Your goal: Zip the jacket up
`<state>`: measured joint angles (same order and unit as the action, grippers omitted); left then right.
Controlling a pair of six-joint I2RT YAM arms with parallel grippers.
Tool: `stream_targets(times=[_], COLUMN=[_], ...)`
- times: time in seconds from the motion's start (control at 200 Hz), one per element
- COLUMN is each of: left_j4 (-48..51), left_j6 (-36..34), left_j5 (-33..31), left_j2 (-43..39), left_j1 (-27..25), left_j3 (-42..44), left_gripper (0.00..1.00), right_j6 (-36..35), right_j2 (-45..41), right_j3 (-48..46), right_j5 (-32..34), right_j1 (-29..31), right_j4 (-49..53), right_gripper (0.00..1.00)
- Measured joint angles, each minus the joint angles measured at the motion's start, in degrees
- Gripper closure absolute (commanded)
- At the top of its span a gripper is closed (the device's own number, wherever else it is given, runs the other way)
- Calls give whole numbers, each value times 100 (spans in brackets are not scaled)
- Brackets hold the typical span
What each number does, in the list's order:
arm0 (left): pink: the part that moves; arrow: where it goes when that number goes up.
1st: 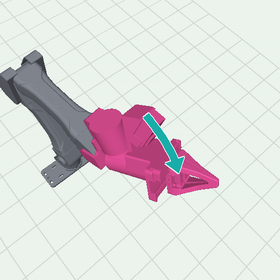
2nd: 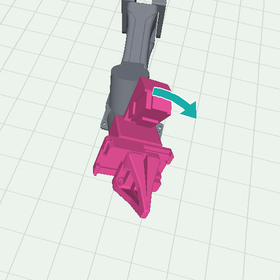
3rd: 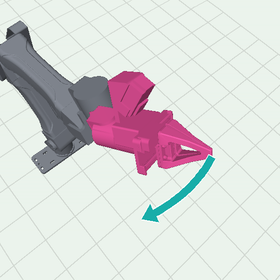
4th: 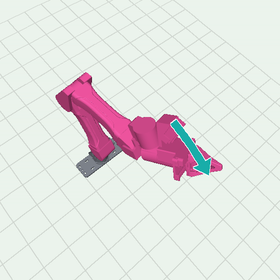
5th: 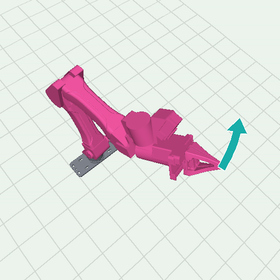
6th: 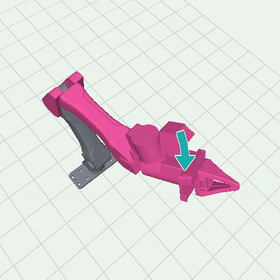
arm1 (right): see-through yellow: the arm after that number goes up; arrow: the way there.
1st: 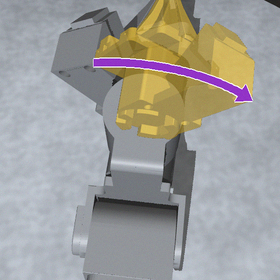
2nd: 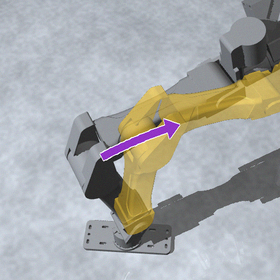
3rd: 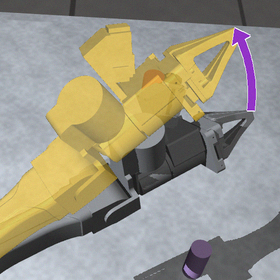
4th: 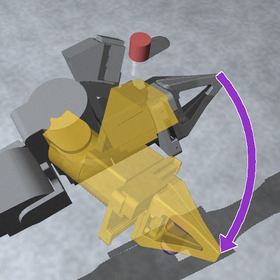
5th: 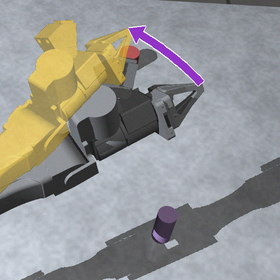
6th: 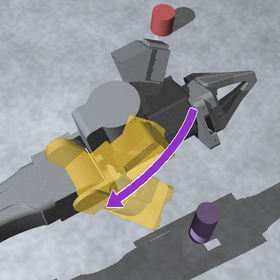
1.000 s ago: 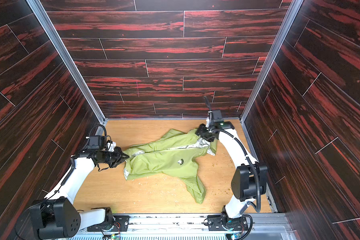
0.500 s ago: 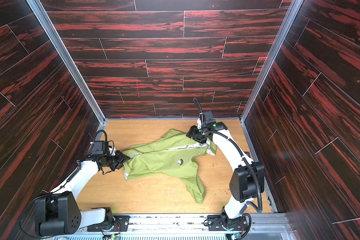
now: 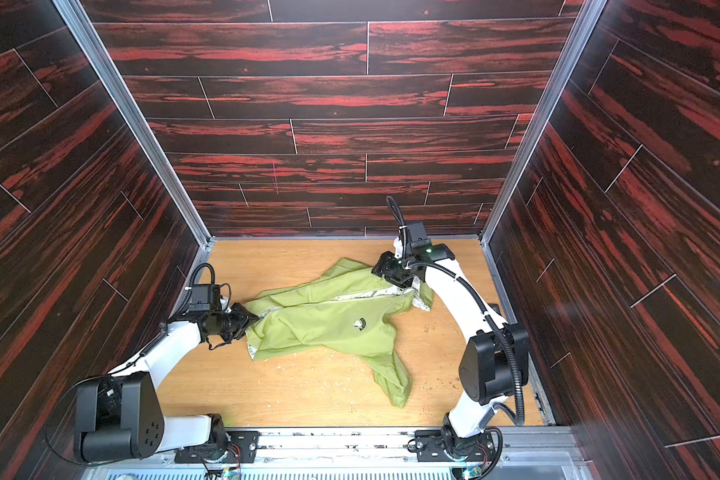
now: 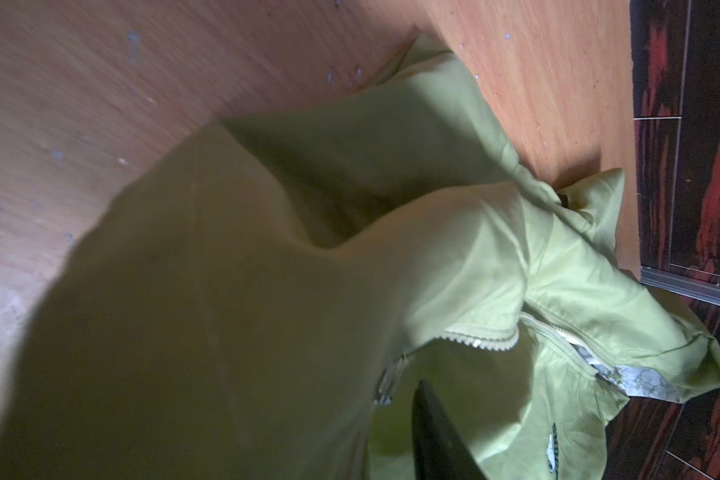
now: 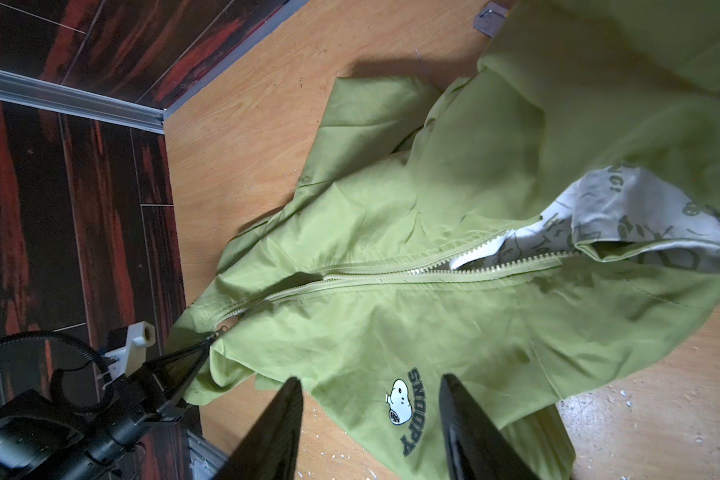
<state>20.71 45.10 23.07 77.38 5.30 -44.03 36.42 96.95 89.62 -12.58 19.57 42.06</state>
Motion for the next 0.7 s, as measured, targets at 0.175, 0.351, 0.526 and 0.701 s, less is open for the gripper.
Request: stream_targets(times=[0.175,0.351,0.526,0.701], left_j4=[-151,-345,-581,-664], left_j6=[17,72,177,289], left_j5=[-11,9,105,190], left_j2=[-2,-129,-310,-345], left_j1=[0,0,0,0], left_j3=[0,0,7,33], left_gripper=[77,77,72,68], right_j6=[0,2,2,2], right_j2=[-2,-2,-4,-11], right_j3=[0,-2,-11,-20], right_j5=[-35,-37,-55,-87], right_j1=[9,13,37,42], right_j4=[2,2,13,13], right_gripper=[44,45,45,45])
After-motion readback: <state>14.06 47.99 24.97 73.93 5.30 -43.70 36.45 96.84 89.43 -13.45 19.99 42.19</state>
